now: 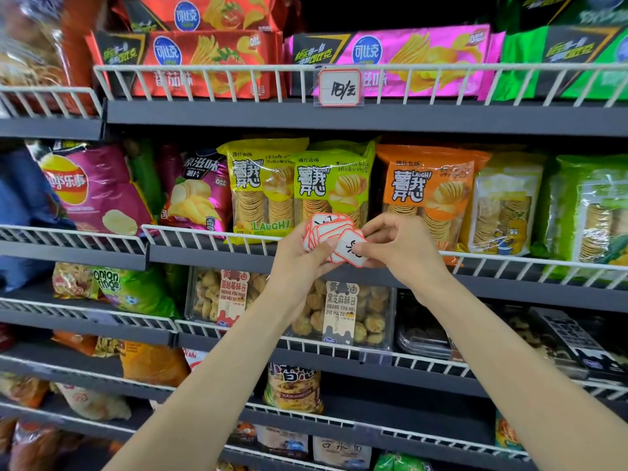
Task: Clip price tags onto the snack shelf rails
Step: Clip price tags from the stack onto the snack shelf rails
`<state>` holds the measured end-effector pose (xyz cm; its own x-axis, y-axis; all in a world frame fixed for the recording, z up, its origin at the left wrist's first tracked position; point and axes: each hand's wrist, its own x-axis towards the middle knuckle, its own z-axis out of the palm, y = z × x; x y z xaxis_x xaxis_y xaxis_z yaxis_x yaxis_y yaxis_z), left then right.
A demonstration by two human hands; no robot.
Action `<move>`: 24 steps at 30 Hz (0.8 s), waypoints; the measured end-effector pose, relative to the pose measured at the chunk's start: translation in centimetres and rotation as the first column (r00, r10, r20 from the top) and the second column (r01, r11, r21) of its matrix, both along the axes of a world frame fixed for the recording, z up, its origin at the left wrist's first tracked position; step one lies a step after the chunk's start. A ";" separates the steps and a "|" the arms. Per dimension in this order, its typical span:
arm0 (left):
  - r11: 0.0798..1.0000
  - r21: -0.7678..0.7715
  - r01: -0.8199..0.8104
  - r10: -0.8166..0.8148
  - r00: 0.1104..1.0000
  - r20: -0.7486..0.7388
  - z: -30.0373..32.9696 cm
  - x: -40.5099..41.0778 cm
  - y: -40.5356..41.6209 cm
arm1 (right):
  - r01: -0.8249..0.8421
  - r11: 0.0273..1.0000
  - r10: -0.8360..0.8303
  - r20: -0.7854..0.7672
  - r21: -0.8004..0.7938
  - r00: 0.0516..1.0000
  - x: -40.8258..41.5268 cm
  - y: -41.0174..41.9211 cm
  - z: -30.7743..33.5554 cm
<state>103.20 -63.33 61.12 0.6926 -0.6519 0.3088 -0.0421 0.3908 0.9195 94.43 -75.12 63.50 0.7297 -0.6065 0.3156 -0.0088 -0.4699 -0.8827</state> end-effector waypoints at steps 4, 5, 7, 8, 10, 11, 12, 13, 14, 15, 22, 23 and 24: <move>0.999 -0.020 0.033 -0.034 0.999 -0.039 0.0 0.4 0.9 | -0.027 0.999 0.027 -0.001 -0.022 1.000 -0.3 0.1 0.3; 0.999 -0.023 0.037 -0.038 0.999 -0.038 -0.1 0.6 1.2 | -0.043 0.999 0.042 -0.005 -0.032 0.999 -0.4 0.3 0.4; 0.999 -0.025 0.035 -0.036 0.999 -0.036 -0.2 0.7 1.8 | -0.079 0.995 0.078 -0.018 -0.054 0.997 -0.4 0.7 0.6; 0.999 -0.026 0.027 -0.028 0.999 -0.036 -0.2 0.8 2.2 | -0.094 0.993 0.093 -0.024 -0.069 0.995 -0.3 0.9 0.6; 1.000 -0.020 -0.003 0.003 1.000 -0.028 -0.2 1.0 2.9 | -0.112 0.989 0.109 -0.037 -0.095 0.993 0.3 1.5 0.5; 1.000 -0.016 -0.024 0.023 0.999 -0.029 -0.3 1.1 3.4 | -0.123 0.987 0.118 -0.047 -0.101 0.992 0.7 1.8 0.5; 0.999 -0.014 -0.047 0.047 0.998 -0.035 -0.4 1.3 3.8 | -0.135 0.985 0.128 -0.061 -0.110 0.990 1.2 2.3 0.5; 0.997 -0.016 -0.069 0.069 0.997 -0.045 -0.5 1.6 4.4 | -0.146 0.982 0.137 -0.075 -0.122 0.988 1.7 2.8 0.4; 0.996 -0.019 -0.087 0.086 0.995 -0.056 -0.6 1.9 5.0 | -0.157 0.978 0.146 -0.087 -0.134 0.985 2.4 3.4 0.5; 0.994 -0.021 -0.103 0.101 0.992 -0.071 -0.7 2.2 5.6 | -0.171 0.975 0.158 -0.095 -0.140 0.983 3.0 4.1 0.5; 0.985 -0.042 -0.169 0.165 0.982 -0.090 -0.6 5.4 14.0 | -0.221 0.958 0.203 -0.111 -0.185 0.973 7.5 11.6 1.1; 0.983 -0.045 -0.179 0.174 0.981 -0.086 -0.5 6.0 15.6 | -0.231 0.954 0.214 -0.105 -0.191 0.971 8.1 13.2 1.2; 0.980 -0.048 -0.193 0.188 0.979 -0.082 -0.4 6.7 17.3 | -0.243 0.950 0.228 -0.099 -0.198 0.969 8.9 14.9 1.3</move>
<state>109.93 -46.02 60.70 0.8255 -0.4892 0.2815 -0.0505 0.4328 0.9001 103.32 -60.24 64.78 0.8699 -0.3417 0.3556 0.0627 -0.6386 -0.7670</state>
